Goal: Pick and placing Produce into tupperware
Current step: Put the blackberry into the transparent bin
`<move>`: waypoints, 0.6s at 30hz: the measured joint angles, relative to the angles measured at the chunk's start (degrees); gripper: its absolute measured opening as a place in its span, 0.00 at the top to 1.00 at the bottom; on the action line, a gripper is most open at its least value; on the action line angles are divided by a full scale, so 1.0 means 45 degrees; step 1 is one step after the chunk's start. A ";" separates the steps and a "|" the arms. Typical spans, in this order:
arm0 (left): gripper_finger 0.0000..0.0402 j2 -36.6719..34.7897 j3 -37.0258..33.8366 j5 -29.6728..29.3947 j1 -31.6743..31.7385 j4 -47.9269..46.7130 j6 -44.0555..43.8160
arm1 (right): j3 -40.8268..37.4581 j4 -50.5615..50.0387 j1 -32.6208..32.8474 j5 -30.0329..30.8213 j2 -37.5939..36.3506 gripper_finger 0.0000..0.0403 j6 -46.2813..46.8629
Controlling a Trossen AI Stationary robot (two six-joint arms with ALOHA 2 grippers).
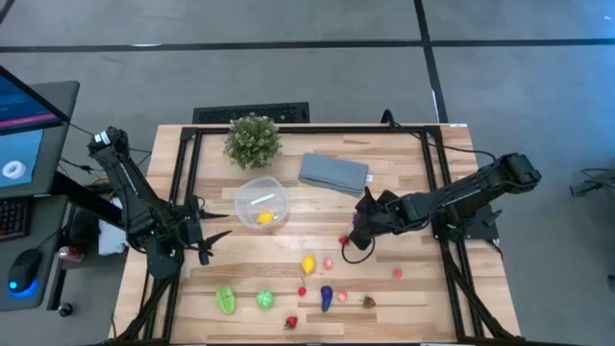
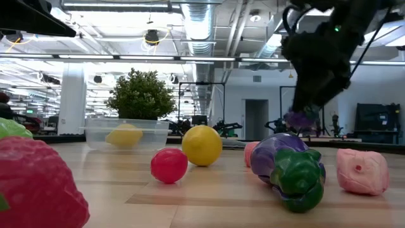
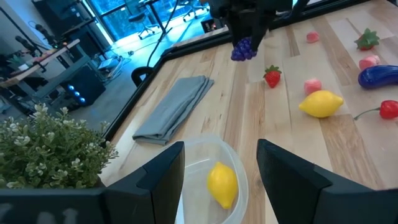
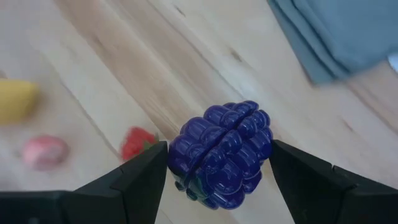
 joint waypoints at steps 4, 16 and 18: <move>0.52 0.0000 -0.0003 0.0000 -0.0002 0.0000 0.0000 | 0.0301 0.1078 -0.0175 0.0011 0.0000 0.25 -0.1052; 0.52 -0.0005 -0.0001 -0.0024 -0.0003 0.0006 0.0000 | 0.0804 0.4391 -0.1043 -0.0008 -0.0002 0.25 -0.4134; 0.52 -0.0003 0.0000 -0.0030 0.0001 0.0010 0.0000 | 0.0805 0.4931 -0.1163 -0.0038 0.0000 0.25 -0.4589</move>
